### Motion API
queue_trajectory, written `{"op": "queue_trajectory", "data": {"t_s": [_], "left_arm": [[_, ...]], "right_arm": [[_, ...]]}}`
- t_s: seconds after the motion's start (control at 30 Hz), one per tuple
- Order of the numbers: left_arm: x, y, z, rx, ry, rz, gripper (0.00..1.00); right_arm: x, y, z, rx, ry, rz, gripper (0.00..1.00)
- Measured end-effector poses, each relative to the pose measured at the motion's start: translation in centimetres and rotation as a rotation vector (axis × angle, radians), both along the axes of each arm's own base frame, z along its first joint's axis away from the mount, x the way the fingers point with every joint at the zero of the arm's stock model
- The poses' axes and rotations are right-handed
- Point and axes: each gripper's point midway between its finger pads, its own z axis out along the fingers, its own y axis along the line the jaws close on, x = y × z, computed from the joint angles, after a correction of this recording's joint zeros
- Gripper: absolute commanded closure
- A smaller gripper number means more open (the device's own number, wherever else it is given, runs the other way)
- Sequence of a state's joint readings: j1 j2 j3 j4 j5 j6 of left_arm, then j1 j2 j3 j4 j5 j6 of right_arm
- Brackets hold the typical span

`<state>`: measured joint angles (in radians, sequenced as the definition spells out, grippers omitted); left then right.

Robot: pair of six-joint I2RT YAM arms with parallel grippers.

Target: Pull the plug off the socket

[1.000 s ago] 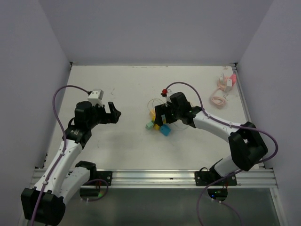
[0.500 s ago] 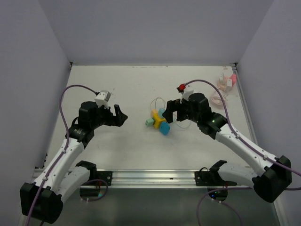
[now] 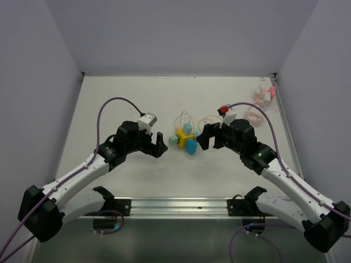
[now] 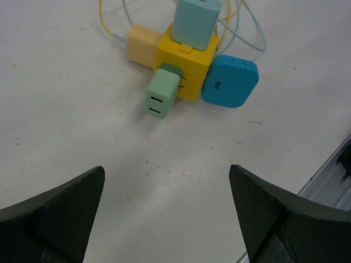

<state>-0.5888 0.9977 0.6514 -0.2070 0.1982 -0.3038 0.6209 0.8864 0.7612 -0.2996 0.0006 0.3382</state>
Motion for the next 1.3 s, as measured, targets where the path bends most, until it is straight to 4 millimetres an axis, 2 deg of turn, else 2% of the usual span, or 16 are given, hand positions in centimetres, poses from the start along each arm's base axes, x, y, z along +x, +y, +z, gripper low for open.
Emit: {"op": "queue_trajectory", "data": {"t_s": [0.07, 0.17, 0.27, 0.67, 0.77, 0.93, 1.1, 1.3], "left_arm": [[0.1, -0.5, -0.5, 0.021, 0.01, -0.007, 0.0], [0.0, -1.0, -0.9, 0.034, 0.013, -0.015, 0.0], [0.2, -1.2, -0.6, 0.026, -0.005, -0.013, 0.0], [1.5, -1.4, -0.4, 0.025, -0.041, 0.018, 0.01], [1.7, -1.6, -1.4, 0.038, -0.021, 0.015, 0.01], [2.0, -1.8, -2.5, 0.065, -0.003, 0.006, 0.01], [2.4, -2.0, -2.1, 0.07, -0.022, -0.003, 0.01], [2.5, -2.1, -1.9, 0.068, -0.027, -0.004, 0.01]], "right_arm": [[0.0, 0.4, -0.3, 0.004, 0.02, 0.01, 0.04], [0.7, 1.3, -1.7, -0.006, 0.087, 0.006, 0.05], [1.2, 1.8, -3.6, -0.018, 0.152, -0.017, 0.07], [3.6, 3.7, -8.4, -0.091, 0.226, -0.075, 0.11], [3.9, 4.6, -9.0, -0.1, 0.223, -0.076, 0.14], [4.8, 5.6, -9.1, -0.105, 0.207, -0.079, 0.14], [6.1, 6.4, -9.5, -0.117, 0.199, -0.094, 0.13], [6.7, 6.7, -11.1, -0.151, 0.227, -0.102, 0.13]]}}
